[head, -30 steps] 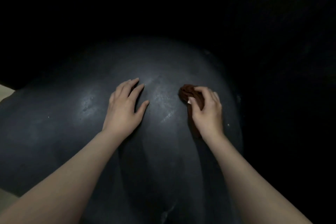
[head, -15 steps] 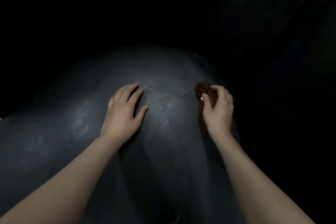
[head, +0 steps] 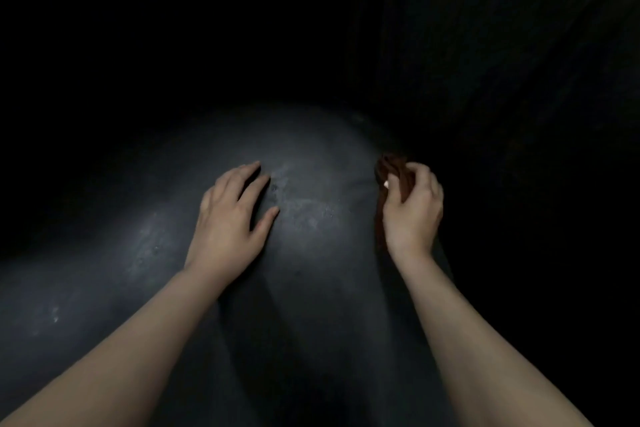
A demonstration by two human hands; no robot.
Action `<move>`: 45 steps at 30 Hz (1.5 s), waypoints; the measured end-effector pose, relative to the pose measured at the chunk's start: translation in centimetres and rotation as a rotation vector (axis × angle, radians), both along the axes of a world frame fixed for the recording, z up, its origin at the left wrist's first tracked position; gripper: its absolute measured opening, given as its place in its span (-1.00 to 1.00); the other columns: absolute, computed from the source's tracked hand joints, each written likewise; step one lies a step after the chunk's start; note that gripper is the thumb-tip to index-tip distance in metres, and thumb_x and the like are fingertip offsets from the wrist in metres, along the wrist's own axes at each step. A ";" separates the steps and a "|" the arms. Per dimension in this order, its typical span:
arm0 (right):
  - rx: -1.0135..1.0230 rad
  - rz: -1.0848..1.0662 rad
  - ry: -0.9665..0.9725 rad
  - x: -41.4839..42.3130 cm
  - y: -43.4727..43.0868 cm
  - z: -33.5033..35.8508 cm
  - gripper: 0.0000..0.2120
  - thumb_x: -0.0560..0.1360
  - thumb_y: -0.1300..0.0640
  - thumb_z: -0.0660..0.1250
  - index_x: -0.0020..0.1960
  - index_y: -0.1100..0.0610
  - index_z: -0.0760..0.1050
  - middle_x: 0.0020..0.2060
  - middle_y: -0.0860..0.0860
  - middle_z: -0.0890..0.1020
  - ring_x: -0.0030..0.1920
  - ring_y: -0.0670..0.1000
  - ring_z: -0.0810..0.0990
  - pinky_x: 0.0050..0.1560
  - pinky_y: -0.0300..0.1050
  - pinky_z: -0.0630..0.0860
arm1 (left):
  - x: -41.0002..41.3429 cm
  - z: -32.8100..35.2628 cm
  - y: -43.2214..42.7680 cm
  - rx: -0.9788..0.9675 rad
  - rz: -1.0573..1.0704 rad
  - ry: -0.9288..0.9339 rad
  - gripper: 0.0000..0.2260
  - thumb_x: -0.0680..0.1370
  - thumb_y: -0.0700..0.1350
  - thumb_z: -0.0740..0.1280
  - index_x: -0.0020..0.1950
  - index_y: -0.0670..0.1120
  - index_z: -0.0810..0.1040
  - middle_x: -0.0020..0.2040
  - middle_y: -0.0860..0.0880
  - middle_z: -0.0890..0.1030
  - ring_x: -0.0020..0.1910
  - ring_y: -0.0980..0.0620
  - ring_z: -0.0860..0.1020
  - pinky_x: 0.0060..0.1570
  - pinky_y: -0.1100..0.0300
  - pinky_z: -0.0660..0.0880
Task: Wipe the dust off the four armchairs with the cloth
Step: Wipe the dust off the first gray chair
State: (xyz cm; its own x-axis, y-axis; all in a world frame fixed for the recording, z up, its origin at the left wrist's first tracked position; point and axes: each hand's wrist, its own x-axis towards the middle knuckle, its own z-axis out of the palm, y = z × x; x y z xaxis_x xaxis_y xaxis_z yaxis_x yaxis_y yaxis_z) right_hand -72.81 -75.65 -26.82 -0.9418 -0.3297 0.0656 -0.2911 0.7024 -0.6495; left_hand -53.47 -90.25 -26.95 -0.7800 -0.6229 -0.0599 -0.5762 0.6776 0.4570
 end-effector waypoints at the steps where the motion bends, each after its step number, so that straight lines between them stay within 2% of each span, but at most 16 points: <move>1: 0.010 -0.063 -0.017 -0.2 -1.2 -0.2 -0.77 0.54 0.21 0.36 0.18 0.25 0.54 0.07 0.20 0.61 0.12 0.22 0.52 0.14 -0.05 0.36 | -0.1 0.0 -0.2 0.000 -0.005 0.003 -0.47 0.56 0.15 0.15 0.41 -0.14 0.47 0.45 -0.08 0.40 0.43 -0.11 0.32 0.37 -0.13 0.30; 3: 0.013 0.012 0.052 0.2 -3.3 -0.5 -0.77 0.50 0.23 0.39 0.14 0.26 0.55 0.02 0.20 0.62 0.05 0.25 0.53 0.10 -0.01 0.37 | -0.1 -0.2 -0.7 0.000 -0.013 0.007 -0.47 0.56 0.15 0.15 0.41 -0.14 0.47 0.44 -0.08 0.41 0.43 -0.11 0.32 0.37 -0.12 0.30; 5: 0.002 0.223 0.102 1.6 -4.2 -0.6 -0.78 0.46 0.24 0.42 0.10 0.25 0.57 -0.02 0.17 0.64 0.00 0.18 0.52 0.08 -0.02 0.37 | -0.1 -0.3 -1.1 -0.001 -0.011 0.004 -0.47 0.56 0.16 0.14 0.41 -0.13 0.47 0.44 -0.07 0.41 0.43 -0.10 0.32 0.37 -0.11 0.29; 8: 0.000 0.423 0.092 2.8 -3.2 -0.3 -0.77 0.46 0.24 0.43 0.11 0.23 0.57 0.02 0.12 0.65 0.02 0.15 0.53 0.13 -0.05 0.40 | 0.1 -0.4 -1.5 0.009 0.006 0.008 -0.46 0.56 0.17 0.14 0.40 -0.13 0.48 0.44 -0.08 0.41 0.42 -0.12 0.33 0.36 -0.12 0.30; 10: -0.015 0.335 0.104 2.3 -2.6 0.0 -0.77 0.47 0.24 0.43 0.12 0.23 0.57 0.03 0.14 0.65 0.04 0.16 0.54 0.15 -0.04 0.40 | 0.2 -0.4 -1.7 0.014 0.007 0.013 -0.45 0.56 0.17 0.14 0.40 -0.14 0.49 0.43 -0.09 0.42 0.42 -0.12 0.34 0.35 -0.13 0.31; 12: -0.022 0.102 0.083 1.2 -2.9 0.1 -0.76 0.49 0.24 0.41 0.15 0.26 0.56 0.05 0.18 0.63 0.08 0.21 0.55 0.16 -0.03 0.39 | 0.1 -0.5 -1.9 0.020 -0.002 0.018 -0.45 0.56 0.17 0.13 0.40 -0.14 0.48 0.43 -0.08 0.42 0.42 -0.11 0.33 0.35 -0.11 0.31; 16: -0.037 -0.400 -0.109 -1.0 -5.7 1.1 -0.67 0.55 0.15 0.34 0.27 0.23 0.43 0.15 0.25 0.58 0.17 0.27 0.54 0.17 0.04 0.40 | -0.1 -0.7 -2.1 0.032 -0.005 0.027 -0.46 0.56 0.18 0.13 0.40 -0.13 0.49 0.43 -0.07 0.43 0.43 -0.09 0.33 0.36 -0.09 0.30; 19: -0.093 -0.529 -0.193 -1.3 -7.3 1.5 -0.66 0.54 0.16 0.34 0.27 0.22 0.41 0.19 0.24 0.55 0.19 0.27 0.53 0.19 0.03 0.41 | 0.0 -0.8 -2.3 0.032 -0.006 0.041 -0.46 0.56 0.17 0.14 0.39 -0.14 0.49 0.42 -0.08 0.44 0.41 -0.10 0.35 0.34 -0.08 0.30; 23: -0.018 -0.522 -0.179 -0.7 -6.3 1.1 -0.64 0.53 0.05 0.36 0.29 0.15 0.51 0.28 0.21 0.47 0.22 0.27 0.49 0.24 0.09 0.43 | 0.1 -0.7 -2.6 0.036 -0.011 0.039 -0.46 0.56 0.17 0.14 0.39 -0.13 0.49 0.40 -0.08 0.45 0.41 -0.10 0.35 0.33 -0.08 0.32; 25: 0.048 -0.518 -0.149 -0.7 -5.8 0.7 -0.63 0.54 0.00 0.36 0.30 0.12 0.53 0.24 0.21 0.50 0.20 0.27 0.51 0.21 0.12 0.44 | 0.2 -0.8 -2.7 0.040 -0.012 0.036 -0.46 0.56 0.18 0.14 0.39 -0.13 0.49 0.40 -0.08 0.45 0.41 -0.10 0.35 0.33 -0.08 0.32; 28: 0.000 -0.539 -0.128 -1.1 -6.6 0.5 -0.66 0.55 0.07 0.36 0.29 0.15 0.55 0.19 0.22 0.55 0.18 0.25 0.54 0.15 0.04 0.45 | 0.1 -0.8 -2.9 0.041 -0.012 0.038 -0.46 0.56 0.18 0.14 0.40 -0.12 0.49 0.41 -0.07 0.45 0.42 -0.09 0.35 0.33 -0.09 0.33; 32: 0.036 -0.546 -0.134 -1.8 -8.5 0.4 -0.69 0.57 0.09 0.34 0.28 0.14 0.56 0.15 0.20 0.60 0.17 0.22 0.57 0.14 0.03 0.47 | -0.2 -0.9 -3.4 0.031 -0.024 0.066 -0.48 0.56 0.16 0.15 0.39 -0.12 0.49 0.40 -0.07 0.45 0.41 -0.08 0.34 0.33 -0.02 0.29; 40: 0.058 -0.388 -0.145 -3.3 -11.1 -0.8 -0.67 0.57 0.08 0.34 0.30 0.14 0.55 0.13 0.20 0.64 0.19 0.23 0.56 0.19 0.02 0.46 | -0.6 -0.9 -4.2 0.018 -0.031 0.101 -0.49 0.56 0.16 0.15 0.39 -0.11 0.50 0.41 -0.05 0.44 0.43 -0.04 0.32 0.32 0.07 0.23; 45: 0.047 -0.119 -0.170 -3.5 -12.4 -0.7 -0.67 0.57 0.11 0.35 0.31 0.14 0.54 0.13 0.19 0.64 0.19 0.20 0.56 0.23 0.04 0.49 | -0.2 -1.0 -4.3 0.005 -0.029 0.097 -0.49 0.57 0.16 0.16 0.38 -0.11 0.50 0.40 -0.05 0.45 0.42 -0.04 0.33 0.31 0.05 0.25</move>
